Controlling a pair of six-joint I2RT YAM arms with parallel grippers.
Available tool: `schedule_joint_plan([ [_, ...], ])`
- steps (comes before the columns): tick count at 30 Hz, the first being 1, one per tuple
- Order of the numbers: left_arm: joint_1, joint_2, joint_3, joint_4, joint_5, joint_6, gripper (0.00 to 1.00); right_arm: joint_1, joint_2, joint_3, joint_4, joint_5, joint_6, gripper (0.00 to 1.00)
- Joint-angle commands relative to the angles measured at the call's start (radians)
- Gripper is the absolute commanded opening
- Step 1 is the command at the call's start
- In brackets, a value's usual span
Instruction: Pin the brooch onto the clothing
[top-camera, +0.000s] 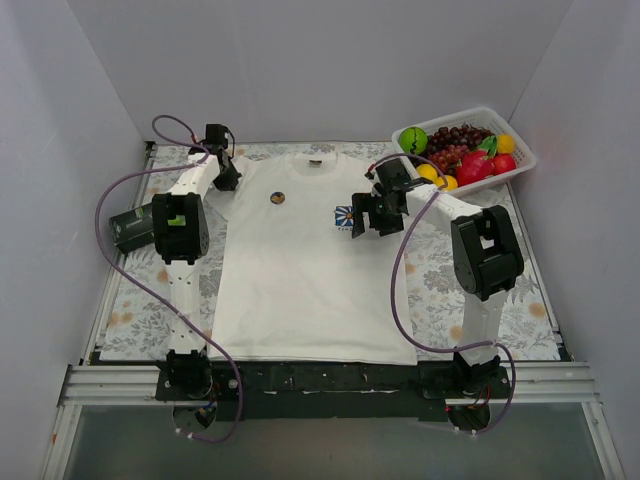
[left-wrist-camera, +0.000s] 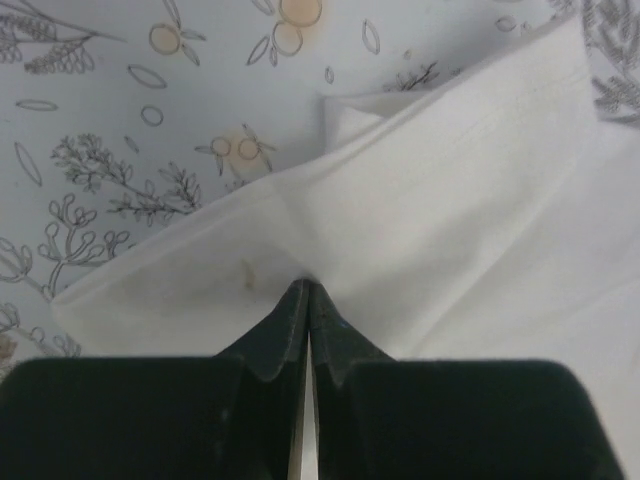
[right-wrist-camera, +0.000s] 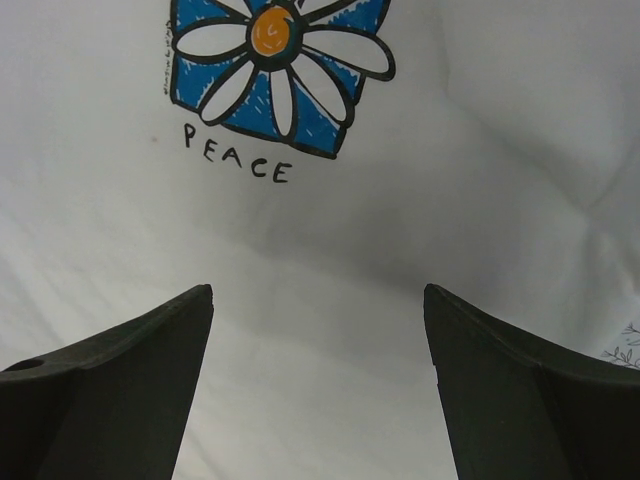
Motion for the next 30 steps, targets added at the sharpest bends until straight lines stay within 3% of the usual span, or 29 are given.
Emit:
schedule_joint_plan([
  [1,-0.006,-0.002,0.022,-0.014,-0.018,-0.041,0.0,-0.002,0.026,0.041,0.032,0.033,-0.002,0.93],
  [9,0.018,-0.009,0.007,-0.082,-0.172,-0.109,0.0,-0.007,0.046,0.01,0.028,0.064,0.008,0.93],
  [17,0.099,-0.052,-0.056,-0.098,-0.169,-0.13,0.0,-0.018,0.055,-0.036,0.028,0.073,0.033,0.93],
  [22,0.11,-0.073,-0.09,-0.137,-0.244,-0.162,0.0,-0.019,0.051,-0.06,0.028,0.073,0.042,0.93],
  [30,0.112,-0.184,-0.164,0.007,-0.1,-0.127,0.0,-0.018,0.009,-0.01,0.016,0.044,0.019,0.92],
])
